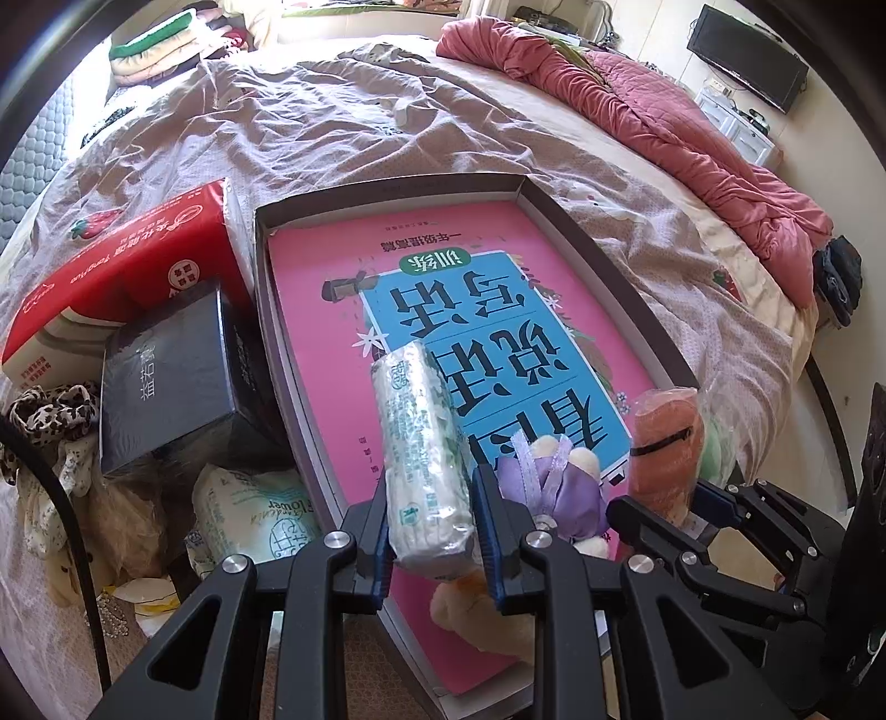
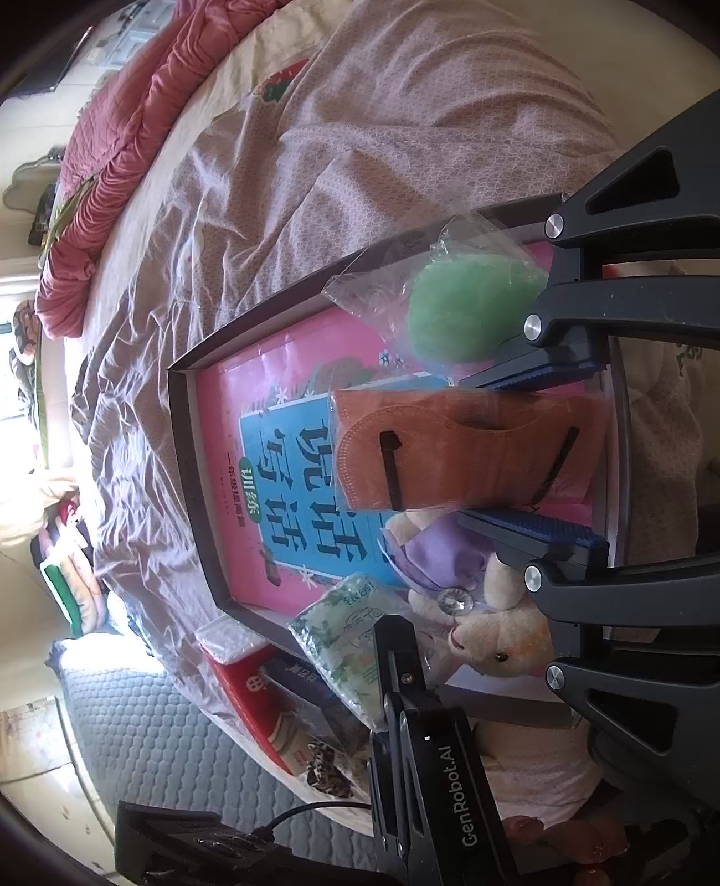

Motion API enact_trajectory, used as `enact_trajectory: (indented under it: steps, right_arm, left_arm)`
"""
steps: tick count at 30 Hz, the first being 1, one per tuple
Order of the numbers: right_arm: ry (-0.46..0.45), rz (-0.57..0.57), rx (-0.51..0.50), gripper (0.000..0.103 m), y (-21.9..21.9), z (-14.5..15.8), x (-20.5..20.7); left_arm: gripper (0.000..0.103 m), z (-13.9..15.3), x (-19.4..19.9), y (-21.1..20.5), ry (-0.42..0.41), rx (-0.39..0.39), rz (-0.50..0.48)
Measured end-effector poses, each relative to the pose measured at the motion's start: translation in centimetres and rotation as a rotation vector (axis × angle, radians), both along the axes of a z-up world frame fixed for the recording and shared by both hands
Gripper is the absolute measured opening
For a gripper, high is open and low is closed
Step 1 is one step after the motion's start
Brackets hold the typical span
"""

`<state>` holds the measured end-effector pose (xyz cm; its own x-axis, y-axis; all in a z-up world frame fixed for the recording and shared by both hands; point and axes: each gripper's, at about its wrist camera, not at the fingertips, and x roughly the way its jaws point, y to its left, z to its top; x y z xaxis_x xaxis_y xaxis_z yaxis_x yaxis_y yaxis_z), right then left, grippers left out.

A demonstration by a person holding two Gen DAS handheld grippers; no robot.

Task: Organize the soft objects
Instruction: 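Lower both items into the tray and open the right tool, then lower the floral tissue pack into the tray and open the left tool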

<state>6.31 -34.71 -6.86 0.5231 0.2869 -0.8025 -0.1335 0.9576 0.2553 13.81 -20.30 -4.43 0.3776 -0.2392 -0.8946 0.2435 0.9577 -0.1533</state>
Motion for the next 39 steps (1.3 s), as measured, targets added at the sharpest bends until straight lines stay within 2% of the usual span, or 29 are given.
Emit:
enact_trajectory:
  steps: [3, 5, 19, 25, 30, 34, 39]
  right_arm:
    - [-0.004, -0.001, -0.009, 0.042, 0.1, 0.1, 0.0]
    - [-0.003, -0.003, -0.015, 0.046, 0.1, 0.2, 0.0]
    - [-0.058, -0.014, -0.081, 0.055, 0.2, 1.5, -0.5]
    - [-0.089, -0.025, -0.1, 0.058, 0.3, 2.0, -0.7]
    - [-0.1, -0.047, -0.107, 0.061, -0.1, 2.4, -0.7]
    - [-0.103, -0.073, -0.093, 0.061, -0.8, 2.7, -0.8]
    - [-0.122, -0.118, -0.084, 0.067, -2.2, 3.5, -1.1]
  left_arm:
    - [0.026, -0.1, 0.0, 0.1, 0.003, -0.006, 0.003]
    - [0.026, -0.1, -0.1, 0.2, 0.0, -0.007, 0.003]
    - [0.027, 0.4, -0.3, 0.7, -0.004, -0.033, 0.013]
    - [0.043, 0.8, -0.5, 1.2, -0.009, -0.051, 0.022]
    - [0.045, 1.1, -0.8, 1.5, -0.013, -0.052, 0.025]
    - [0.052, 1.2, -1.2, 2.0, -0.014, -0.073, 0.024]
    - [0.056, 1.3, -1.9, 2.4, -0.008, -0.094, 0.021]
